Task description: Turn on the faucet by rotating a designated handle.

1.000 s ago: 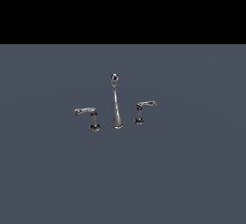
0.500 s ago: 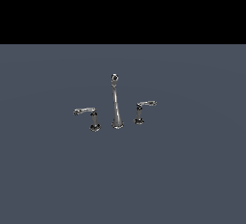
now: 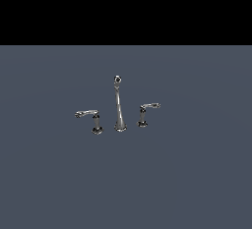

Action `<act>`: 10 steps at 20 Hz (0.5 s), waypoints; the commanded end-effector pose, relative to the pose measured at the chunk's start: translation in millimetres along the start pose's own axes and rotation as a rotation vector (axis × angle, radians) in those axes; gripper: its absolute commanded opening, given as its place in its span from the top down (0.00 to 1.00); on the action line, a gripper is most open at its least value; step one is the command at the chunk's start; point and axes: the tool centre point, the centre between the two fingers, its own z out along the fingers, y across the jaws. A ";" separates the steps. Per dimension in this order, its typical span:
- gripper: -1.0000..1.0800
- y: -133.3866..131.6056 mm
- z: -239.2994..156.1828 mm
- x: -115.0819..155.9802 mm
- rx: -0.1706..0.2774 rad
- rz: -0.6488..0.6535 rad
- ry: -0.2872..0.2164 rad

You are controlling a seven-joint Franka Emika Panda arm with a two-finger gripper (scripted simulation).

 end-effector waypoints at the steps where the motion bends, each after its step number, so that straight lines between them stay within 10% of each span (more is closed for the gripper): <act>1: 1.00 -11.3 15.0 4.2 0.003 0.055 0.001; 10: 1.00 -49.7 67.3 25.5 0.012 0.245 0.003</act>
